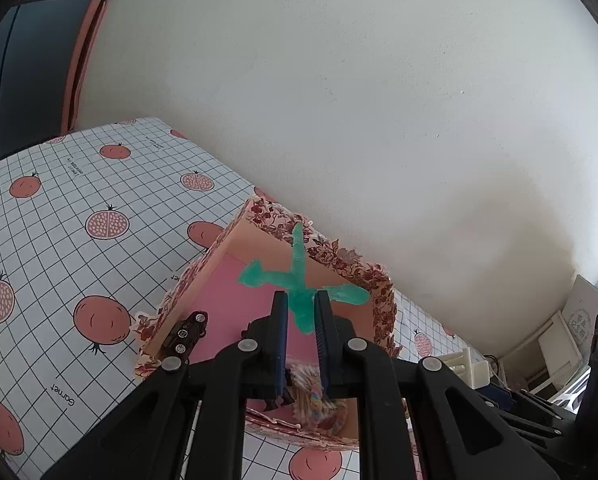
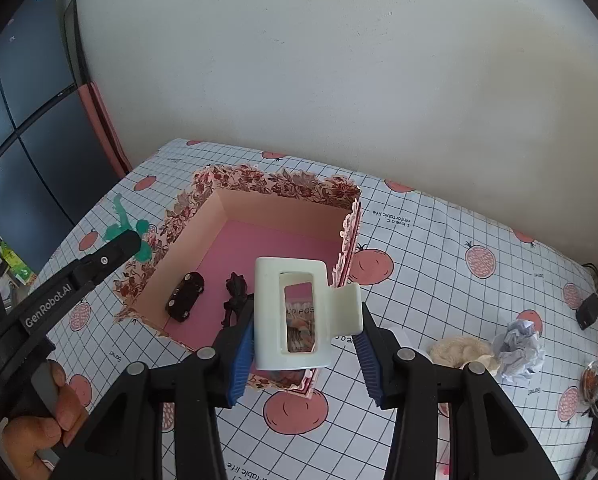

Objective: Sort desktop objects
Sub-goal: 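Lift and carry the green toy and white clip over the gift box, then open the left gripper to drop the green toy while the right gripper releases the clip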

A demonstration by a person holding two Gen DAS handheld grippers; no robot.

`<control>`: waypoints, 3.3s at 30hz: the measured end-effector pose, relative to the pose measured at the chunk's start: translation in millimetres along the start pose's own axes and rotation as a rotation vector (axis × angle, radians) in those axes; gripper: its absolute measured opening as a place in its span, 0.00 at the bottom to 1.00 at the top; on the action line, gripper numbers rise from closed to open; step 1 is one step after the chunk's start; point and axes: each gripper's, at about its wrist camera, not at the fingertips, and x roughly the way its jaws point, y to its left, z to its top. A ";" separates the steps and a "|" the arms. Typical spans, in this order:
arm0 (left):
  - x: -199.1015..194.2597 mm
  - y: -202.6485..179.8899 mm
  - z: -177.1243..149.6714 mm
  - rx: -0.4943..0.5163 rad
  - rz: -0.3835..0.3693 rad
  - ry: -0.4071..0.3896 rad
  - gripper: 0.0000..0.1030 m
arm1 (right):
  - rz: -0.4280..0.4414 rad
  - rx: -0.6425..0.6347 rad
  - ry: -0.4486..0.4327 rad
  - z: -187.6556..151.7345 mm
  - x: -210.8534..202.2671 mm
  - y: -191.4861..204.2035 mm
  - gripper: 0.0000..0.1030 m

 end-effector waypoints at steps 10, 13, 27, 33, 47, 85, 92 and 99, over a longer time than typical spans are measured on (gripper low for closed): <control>11.1 6.7 -2.5 -0.027 -0.005 0.067 0.13 | 0.025 -0.009 0.021 4.9 13.2 11.3 0.47; 20.0 6.9 -7.4 -0.025 0.005 0.120 0.13 | 0.030 -0.018 0.043 0.9 20.8 14.3 0.47; 38.2 15.5 -17.1 -0.052 0.032 0.231 0.13 | 0.032 -0.033 0.108 -6.5 40.6 21.5 0.48; 41.6 15.0 -18.9 -0.048 0.035 0.254 0.13 | 0.022 -0.026 0.136 -8.0 47.4 21.4 0.48; 44.5 14.1 -20.9 -0.043 0.045 0.272 0.13 | 0.015 -0.031 0.152 -7.6 48.6 22.7 0.48; 44.4 2.5 -20.7 -0.017 0.004 0.285 0.45 | 0.021 -0.048 0.177 -9.8 53.8 29.9 0.61; 44.8 -0.8 -20.8 -0.013 -0.019 0.292 0.55 | 0.026 -0.045 0.168 -8.8 48.6 29.6 0.61; 43.9 -3.0 -21.3 -0.020 -0.035 0.290 0.63 | 0.028 -0.048 0.157 -10.2 38.1 28.8 0.61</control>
